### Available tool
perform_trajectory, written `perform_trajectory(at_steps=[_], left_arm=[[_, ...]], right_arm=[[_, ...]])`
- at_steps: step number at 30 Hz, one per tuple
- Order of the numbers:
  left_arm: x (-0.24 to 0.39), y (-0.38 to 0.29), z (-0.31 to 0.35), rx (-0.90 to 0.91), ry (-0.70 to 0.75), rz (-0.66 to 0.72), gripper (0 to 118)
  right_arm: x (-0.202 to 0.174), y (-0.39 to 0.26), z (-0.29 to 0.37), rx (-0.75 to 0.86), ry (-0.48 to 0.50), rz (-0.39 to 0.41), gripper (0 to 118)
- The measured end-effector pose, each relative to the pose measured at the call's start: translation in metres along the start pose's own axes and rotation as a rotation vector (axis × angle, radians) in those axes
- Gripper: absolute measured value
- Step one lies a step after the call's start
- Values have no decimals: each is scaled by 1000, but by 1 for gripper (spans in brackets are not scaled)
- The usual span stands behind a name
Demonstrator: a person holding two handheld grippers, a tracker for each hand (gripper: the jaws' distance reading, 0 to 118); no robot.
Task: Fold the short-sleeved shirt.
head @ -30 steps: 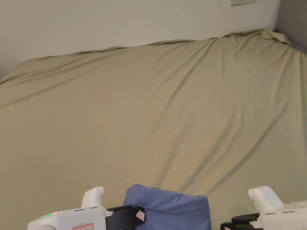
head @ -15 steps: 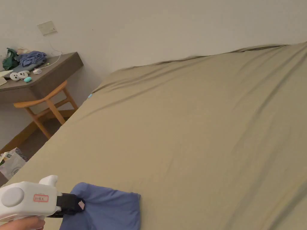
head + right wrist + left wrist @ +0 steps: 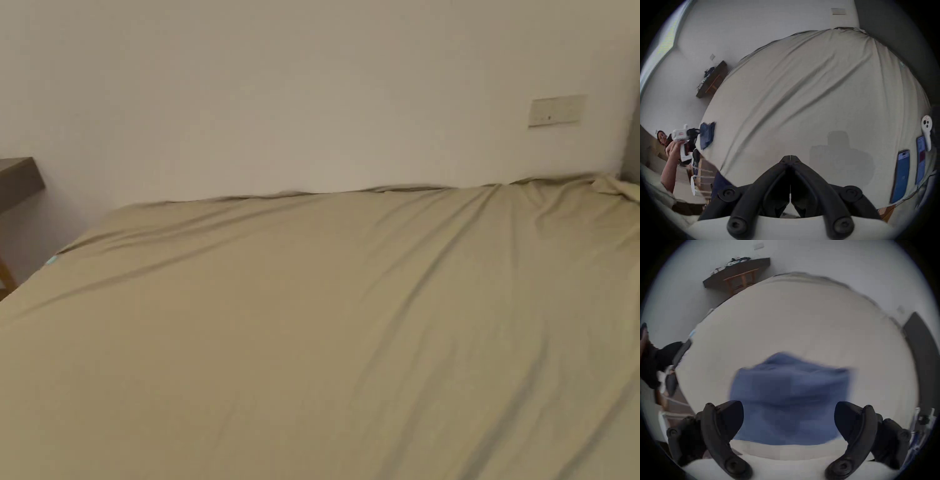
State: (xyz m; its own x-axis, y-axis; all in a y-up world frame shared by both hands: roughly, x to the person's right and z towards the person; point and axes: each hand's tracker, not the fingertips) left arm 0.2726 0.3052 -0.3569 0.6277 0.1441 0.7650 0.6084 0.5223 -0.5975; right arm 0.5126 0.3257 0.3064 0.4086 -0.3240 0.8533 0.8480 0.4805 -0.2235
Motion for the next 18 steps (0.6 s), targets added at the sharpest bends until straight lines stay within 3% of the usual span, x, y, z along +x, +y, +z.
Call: perform_trajectory(at_steps=[1,2,3,4,7,11,13,16,18], left_arm=[[22,8,15,75,-42,-19,113],[48,24,38,183,-78,-56,98],[77,36,59,306,-78,-117,64],[105,44,76,397,-61,-168,0],[185,61,128,628,-56,-182,0],[272,58,163,846,-113,-152,0],[305,53,172,842,-204,-127,0],[330,45,172,817,-272,-144,0],[345,36,176,815,-271,-179,0]], right_arm=[[5,15,5,42,-32,-18,2],[6,34,16,95,-75,-40,2],[4,55,31,169,-113,-56,2],[0,74,47,250,-138,-67,2],[-18,126,100,554,-225,-20,3],[-68,153,151,871,-362,166,3],[-89,157,158,890,-388,220,4],[-104,147,158,933,-344,290,5],[-103,132,154,976,-340,260,5]])
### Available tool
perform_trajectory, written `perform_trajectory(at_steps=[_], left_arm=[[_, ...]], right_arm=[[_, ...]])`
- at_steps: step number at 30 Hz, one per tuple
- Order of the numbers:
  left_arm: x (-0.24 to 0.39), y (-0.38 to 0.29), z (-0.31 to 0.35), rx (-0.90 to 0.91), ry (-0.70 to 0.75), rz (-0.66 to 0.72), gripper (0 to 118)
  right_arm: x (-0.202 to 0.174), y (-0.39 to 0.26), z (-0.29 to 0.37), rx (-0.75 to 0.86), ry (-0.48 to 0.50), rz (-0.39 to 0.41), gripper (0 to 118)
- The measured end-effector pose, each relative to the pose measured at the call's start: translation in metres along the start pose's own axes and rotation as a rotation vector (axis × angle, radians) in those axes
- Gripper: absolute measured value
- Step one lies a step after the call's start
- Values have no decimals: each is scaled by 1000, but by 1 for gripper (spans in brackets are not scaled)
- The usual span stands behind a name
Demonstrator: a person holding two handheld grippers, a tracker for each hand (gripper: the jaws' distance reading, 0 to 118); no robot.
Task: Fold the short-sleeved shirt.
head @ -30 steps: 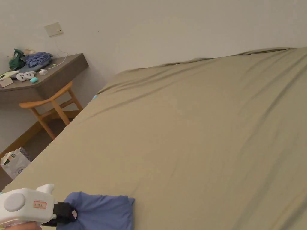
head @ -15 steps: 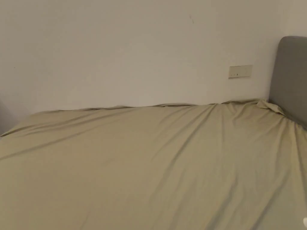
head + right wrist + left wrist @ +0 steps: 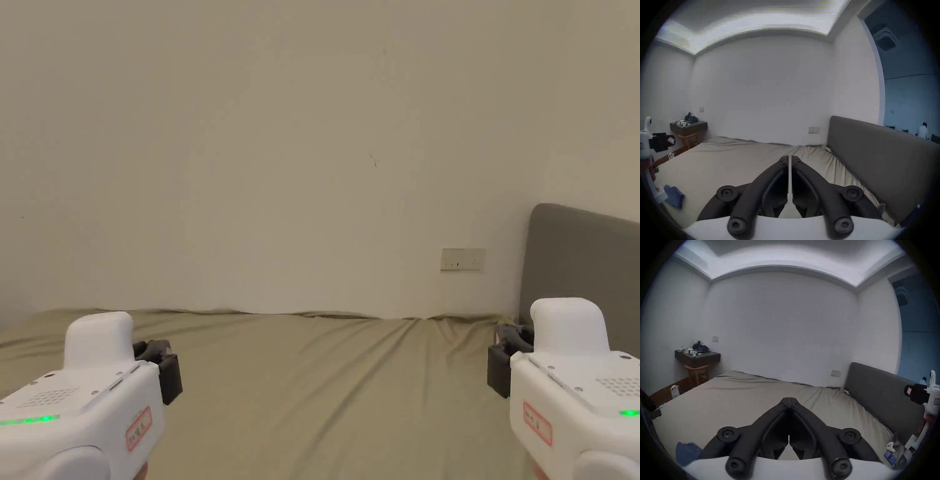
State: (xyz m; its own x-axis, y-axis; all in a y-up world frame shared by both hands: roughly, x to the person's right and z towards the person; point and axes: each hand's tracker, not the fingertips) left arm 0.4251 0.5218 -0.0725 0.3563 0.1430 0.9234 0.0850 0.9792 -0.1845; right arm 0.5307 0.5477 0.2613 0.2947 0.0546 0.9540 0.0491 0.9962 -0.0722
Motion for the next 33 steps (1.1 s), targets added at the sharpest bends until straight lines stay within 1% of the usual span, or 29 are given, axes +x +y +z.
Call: perform_trajectory(at_steps=[2,4,6,10,13,14,17,19,21,22,23,24,25,30,33], left_arm=[[4,-1,3,-1,-12,-31,0],[9,2,5,0,-26,-69,0],[7,7,6,10,5,-102,0],[5,16,13,47,9,-77,0],[6,19,13,42,2,-77,0],[6,19,13,39,0,-77,0],[10,19,16,39,0,-83,0],[10,17,17,41,-5,-81,0],[13,17,18,38,-7,-79,0],[13,17,18,35,-7,-85,0],[13,16,18,33,2,-103,0],[15,16,18,34,15,-125,0],[15,16,18,34,28,-127,0],[12,18,20,35,17,-100,0],[13,19,19,36,21,-104,0]], right_arm=[[1,-9,1,-22,-4,-10,6],[2,-14,-2,-81,36,11,6],[3,-16,-5,-97,38,19,6],[4,-14,-1,-66,0,-1,6],[2,-11,1,-64,7,-16,6],[0,-10,0,-67,6,-9,6],[-8,-12,-3,-79,-33,62,8],[-10,-13,-2,-76,-26,47,9],[-11,-13,-2,-76,-3,16,9],[-13,-12,-2,-77,-1,18,9],[-14,-11,-2,-77,-6,34,10],[-16,-11,-3,-72,-27,70,10],[-17,-11,-3,-66,-50,85,10],[-13,-8,-3,-67,-34,33,11],[-13,-8,-3,-68,-49,40,12]])
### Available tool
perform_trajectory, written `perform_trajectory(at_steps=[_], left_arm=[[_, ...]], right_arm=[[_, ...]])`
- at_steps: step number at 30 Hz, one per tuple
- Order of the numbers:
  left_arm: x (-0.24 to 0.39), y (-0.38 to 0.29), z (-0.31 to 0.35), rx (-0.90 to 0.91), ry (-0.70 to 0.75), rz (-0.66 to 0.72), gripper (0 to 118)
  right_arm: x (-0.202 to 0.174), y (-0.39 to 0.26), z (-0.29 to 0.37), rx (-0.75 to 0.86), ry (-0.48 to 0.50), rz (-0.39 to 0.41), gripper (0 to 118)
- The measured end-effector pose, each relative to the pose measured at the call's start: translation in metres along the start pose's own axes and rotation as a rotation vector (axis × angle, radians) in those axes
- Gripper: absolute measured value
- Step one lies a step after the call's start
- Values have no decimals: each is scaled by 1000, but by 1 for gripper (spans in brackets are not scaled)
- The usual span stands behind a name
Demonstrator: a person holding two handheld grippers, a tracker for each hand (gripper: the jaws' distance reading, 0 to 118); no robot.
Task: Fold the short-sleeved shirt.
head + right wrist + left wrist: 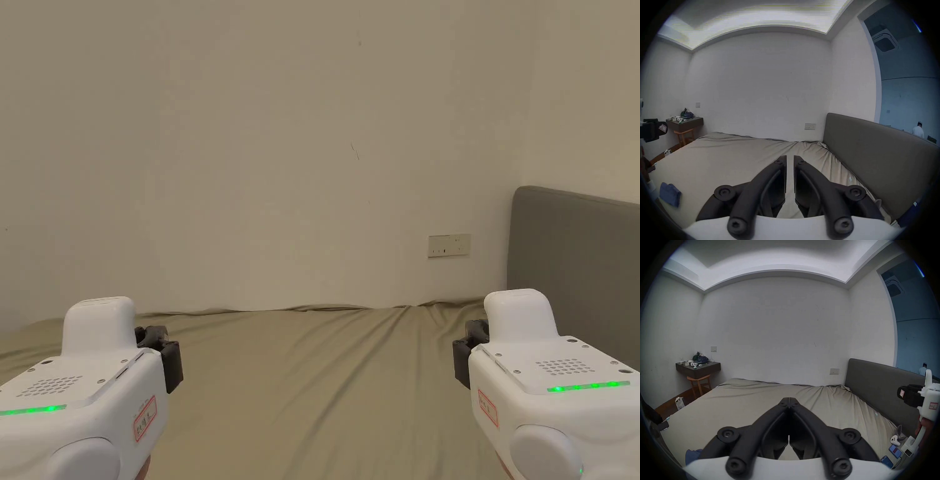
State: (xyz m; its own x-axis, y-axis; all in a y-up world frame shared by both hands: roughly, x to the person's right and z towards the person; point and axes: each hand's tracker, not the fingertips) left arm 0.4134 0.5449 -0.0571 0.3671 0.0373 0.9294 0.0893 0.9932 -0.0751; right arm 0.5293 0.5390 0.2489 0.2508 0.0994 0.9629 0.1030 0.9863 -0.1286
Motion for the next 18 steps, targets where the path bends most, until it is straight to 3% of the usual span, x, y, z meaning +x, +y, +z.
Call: perform_trajectory(at_steps=[10,11,12,13,14,15,16,18], left_arm=[[4,1,1,3,-31,0,0],[3,1,1,7,-34,1,8],[3,1,-1,13,-16,10,51],[4,1,-5,-9,9,9,118],[2,4,-2,117,13,70,118],[1,6,0,56,1,19,118],[0,8,2,58,-9,19,118],[1,16,0,39,6,18,118]], right_arm=[[2,0,2,0,5,-14,16],[2,0,2,2,8,-21,23],[3,1,1,3,9,-24,42],[3,1,0,3,-9,-22,97],[2,0,-4,-16,-45,-18,118],[5,4,13,71,-117,11,118],[4,6,16,40,-54,5,118],[4,3,10,44,-43,-3,118]])
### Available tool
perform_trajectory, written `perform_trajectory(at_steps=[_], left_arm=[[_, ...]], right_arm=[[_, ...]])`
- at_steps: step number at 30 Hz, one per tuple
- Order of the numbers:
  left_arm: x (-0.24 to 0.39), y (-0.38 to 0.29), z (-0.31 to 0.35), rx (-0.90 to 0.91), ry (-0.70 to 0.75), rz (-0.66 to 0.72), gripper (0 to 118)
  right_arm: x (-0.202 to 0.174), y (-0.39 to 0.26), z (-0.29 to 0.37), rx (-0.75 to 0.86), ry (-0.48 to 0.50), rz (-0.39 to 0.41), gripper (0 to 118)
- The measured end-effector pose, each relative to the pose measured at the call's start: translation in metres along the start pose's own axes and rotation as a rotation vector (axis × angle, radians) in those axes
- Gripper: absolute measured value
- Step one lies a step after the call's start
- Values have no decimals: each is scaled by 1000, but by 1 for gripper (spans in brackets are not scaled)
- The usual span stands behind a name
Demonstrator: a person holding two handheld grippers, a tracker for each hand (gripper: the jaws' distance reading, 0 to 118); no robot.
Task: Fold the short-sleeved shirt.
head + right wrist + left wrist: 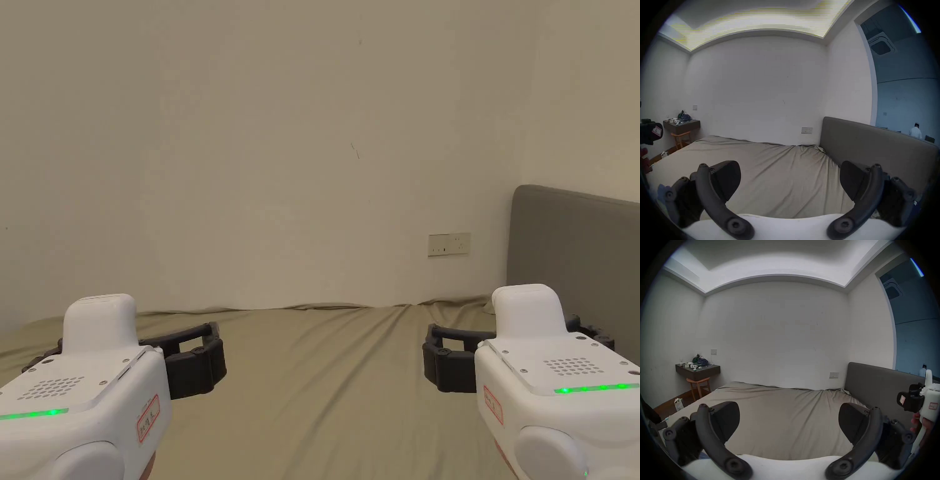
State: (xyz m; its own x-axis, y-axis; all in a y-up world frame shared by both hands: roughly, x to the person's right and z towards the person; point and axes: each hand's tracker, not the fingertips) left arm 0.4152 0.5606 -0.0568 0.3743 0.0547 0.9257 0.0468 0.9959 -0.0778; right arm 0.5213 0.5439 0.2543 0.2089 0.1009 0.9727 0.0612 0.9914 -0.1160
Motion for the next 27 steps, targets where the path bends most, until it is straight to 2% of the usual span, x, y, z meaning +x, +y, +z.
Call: perform_trajectory(at_steps=[4,15,24,27], left_arm=[[2,-14,2,-2,-1,-10,118],[6,-10,9,2,-28,-27,118],[11,-9,14,5,-40,-43,118],[12,-9,15,5,-42,-43,118]], right_arm=[[-2,-1,-6,-10,6,-14,118],[-8,-3,-7,-44,-2,42,118],[-5,-3,-2,-32,-9,30,118],[-2,-2,0,-29,10,1,118]])
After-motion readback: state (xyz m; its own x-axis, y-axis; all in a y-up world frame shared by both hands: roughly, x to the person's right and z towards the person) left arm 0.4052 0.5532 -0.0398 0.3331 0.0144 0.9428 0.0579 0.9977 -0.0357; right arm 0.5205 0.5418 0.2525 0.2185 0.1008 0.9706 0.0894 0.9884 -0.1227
